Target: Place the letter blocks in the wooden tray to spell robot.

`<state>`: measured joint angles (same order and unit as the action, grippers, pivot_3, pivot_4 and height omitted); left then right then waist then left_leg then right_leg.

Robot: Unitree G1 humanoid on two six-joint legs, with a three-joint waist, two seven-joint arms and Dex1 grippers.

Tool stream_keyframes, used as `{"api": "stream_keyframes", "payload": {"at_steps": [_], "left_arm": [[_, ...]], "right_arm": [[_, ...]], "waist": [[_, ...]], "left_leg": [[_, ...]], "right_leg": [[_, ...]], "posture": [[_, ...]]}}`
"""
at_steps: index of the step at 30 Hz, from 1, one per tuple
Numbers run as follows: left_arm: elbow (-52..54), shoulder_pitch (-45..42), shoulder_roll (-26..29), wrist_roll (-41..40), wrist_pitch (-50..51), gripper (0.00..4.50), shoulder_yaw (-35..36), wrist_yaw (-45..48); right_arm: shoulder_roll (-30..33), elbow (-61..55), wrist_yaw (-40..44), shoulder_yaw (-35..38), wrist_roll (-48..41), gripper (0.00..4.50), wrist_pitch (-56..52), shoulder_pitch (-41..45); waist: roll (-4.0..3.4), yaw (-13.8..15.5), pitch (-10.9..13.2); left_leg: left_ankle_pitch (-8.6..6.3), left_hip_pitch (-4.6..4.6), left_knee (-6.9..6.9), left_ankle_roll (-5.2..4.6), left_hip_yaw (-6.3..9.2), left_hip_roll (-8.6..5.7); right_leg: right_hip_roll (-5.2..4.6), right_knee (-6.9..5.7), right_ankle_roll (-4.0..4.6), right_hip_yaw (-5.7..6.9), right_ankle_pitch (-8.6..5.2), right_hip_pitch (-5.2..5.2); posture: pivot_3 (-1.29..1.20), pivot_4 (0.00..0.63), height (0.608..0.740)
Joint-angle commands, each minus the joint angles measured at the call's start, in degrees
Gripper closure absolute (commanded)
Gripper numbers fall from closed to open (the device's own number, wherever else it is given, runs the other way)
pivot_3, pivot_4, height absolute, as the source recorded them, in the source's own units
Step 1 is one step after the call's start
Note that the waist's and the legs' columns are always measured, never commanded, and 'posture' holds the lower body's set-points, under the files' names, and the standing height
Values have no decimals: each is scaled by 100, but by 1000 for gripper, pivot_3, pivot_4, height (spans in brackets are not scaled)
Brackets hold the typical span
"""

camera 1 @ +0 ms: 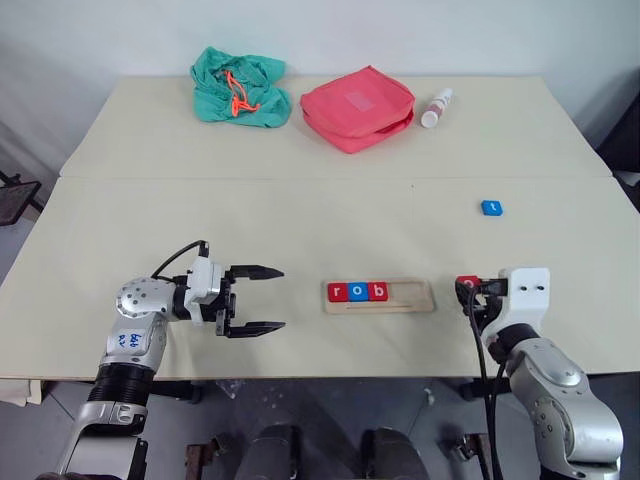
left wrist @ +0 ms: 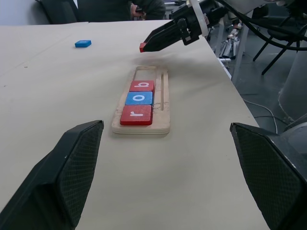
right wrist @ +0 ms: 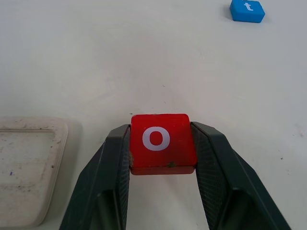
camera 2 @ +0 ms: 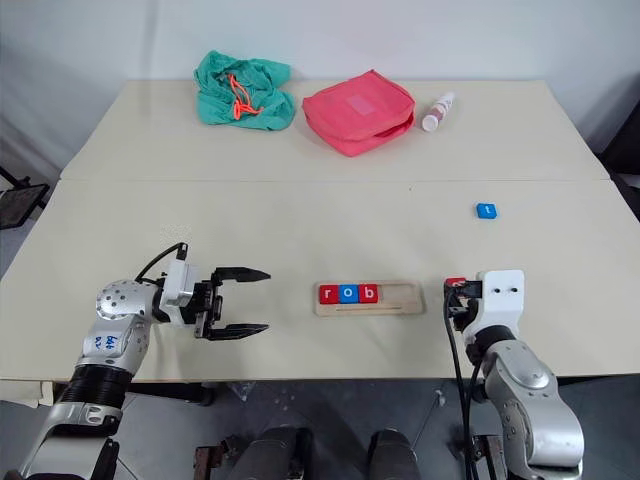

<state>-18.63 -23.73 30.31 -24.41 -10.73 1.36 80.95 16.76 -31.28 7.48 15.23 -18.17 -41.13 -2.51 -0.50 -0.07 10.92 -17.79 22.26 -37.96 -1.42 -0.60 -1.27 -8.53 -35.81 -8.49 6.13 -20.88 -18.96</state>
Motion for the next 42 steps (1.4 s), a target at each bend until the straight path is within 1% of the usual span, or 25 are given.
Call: {"api": "stream_keyframes", "payload": {"at_steps": [1,7,8,10,13,17,21,24,26,29,31,34,37,42], "left_arm": [[95,-24,24,-37,-81,0,42,44],[179,59,40,-66,-63,0,64,33],[195,84,47,-69,-64,0,69,34],[210,113,53,-72,-67,0,76,33],[246,149,47,-76,-58,0,76,14],[206,133,6,-59,-90,0,58,-4],[199,117,-25,-52,-87,0,53,-36],[200,133,-31,-45,-96,0,52,-41],[215,152,-29,-46,-85,0,57,-58],[251,178,-30,-36,-71,0,68,-120],[294,208,-31,-37,-67,0,73,-171],[422,309,-5,-55,-35,0,90,-234],[592,455,42,-72,12,0,130,-312],[808,642,108,-96,79,0,188,-432]], "right_arm": [[29,-56,15,160,-1,2298,185,5],[136,0,173,163,-20,221,322,34],[196,-26,280,184,-66,21,360,31],[324,-60,478,220,-137,21,381,24],[833,-24,1130,273,-260,21,533,2],[2109,542,2631,283,-438,21,829,86],[2968,1253,3745,15,-361,21,1388,335],[3407,1940,4415,-218,-212,21,1816,701],[3661,2408,4935,-490,-70,21,2173,1016],[4026,3225,5772,-1091,306,21,2748,1593],[4114,3758,6190,-1423,541,21,3174,1944],[4079,4366,6479,-1724,817,21,3551,2378],[3997,4928,6624,-1958,1078,21,3903,2811],[3908,5605,6725,-2193,1417,21,4370,3251]], "waist": [[0,2,0],[0,1,0],[0,1,0],[0,2,0],[0,7,0],[1,16,0],[2,14,1],[3,8,1],[3,5,1],[5,0,2],[5,9,3],[6,12,3],[5,-1,3],[6,0,2]], "left_leg": [[0,0,0,0,-1,-1],[0,0,0,0,0,-1],[0,0,0,0,0,0],[0,0,0,0,-1,-1],[0,0,-1,-1,-1,-2],[0,1,-2,-2,-3,-2],[0,0,-3,-3,-4,1],[0,0,-6,-3,-8,0],[0,0,-6,-3,-8,2],[0,0,-8,-3,-8,2],[0,2,-9,-3,-6,1],[0,5,-12,-4,1,1],[0,5,-12,-3,1,2],[0,6,-14,-3,3,5]], "right_leg": [[0,0,0,0,0,0],[0,0,0,0,0,0],[0,0,0,0,0,0],[0,0,0,-1,0,0],[-1,0,0,-1,0,0],[-2,5,0,0,0,4],[-1,10,0,4,0,7],[-2,16,0,4,0,11],[-1,16,0,7,0,11],[-2,19,0,8,0,13],[-3,21,0,11,0,14],[-3,24,0,18,0,17],[-4,26,0,20,0,17],[-3,26,0,24,0,18]], "posture": [[0,150,740],[0,150,740],[0,150,740],[0,150,740],[0,150,740],[0,150,740],[0,150,740],[0,150,740],[0,150,740],[0,150,740],[0,150,740],[0,150,740],[0,150,740],[0,150,740]]}}
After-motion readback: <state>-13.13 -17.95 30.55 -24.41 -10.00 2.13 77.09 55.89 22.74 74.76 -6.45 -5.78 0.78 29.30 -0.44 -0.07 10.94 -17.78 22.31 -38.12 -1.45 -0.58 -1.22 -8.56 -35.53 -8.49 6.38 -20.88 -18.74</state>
